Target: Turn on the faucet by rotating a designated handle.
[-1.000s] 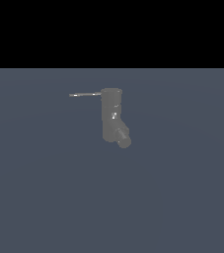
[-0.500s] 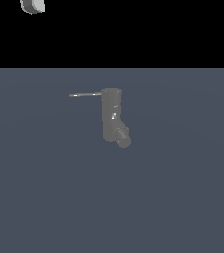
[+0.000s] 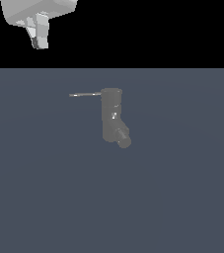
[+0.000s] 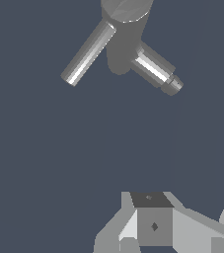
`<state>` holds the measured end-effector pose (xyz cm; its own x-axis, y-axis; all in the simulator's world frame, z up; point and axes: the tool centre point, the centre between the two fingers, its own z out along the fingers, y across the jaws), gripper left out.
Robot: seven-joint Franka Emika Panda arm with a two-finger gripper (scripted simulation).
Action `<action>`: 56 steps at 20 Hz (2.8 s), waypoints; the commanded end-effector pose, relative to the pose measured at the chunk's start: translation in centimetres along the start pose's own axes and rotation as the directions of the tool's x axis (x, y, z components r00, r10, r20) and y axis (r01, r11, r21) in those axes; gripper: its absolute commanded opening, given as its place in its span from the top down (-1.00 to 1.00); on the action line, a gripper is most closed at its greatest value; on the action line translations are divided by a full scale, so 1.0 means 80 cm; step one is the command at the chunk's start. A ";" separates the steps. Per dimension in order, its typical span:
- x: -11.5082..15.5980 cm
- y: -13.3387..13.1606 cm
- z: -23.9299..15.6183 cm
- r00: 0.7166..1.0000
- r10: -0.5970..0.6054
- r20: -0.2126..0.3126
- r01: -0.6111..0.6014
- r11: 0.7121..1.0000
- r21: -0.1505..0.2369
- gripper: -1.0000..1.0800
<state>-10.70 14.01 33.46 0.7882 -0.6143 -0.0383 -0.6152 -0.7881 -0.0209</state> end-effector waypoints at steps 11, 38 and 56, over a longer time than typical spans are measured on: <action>0.058 -0.068 0.061 0.972 0.233 -0.014 -0.233 0.972 0.003 1.00; 0.203 -0.144 0.163 0.792 0.609 -0.044 -0.610 0.793 0.006 1.00; 0.194 -0.131 0.162 0.793 0.608 -0.043 -0.609 0.793 0.007 1.00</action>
<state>8.08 13.37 20.13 0.2513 -0.9679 0.0000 -0.9679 -0.2513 0.0002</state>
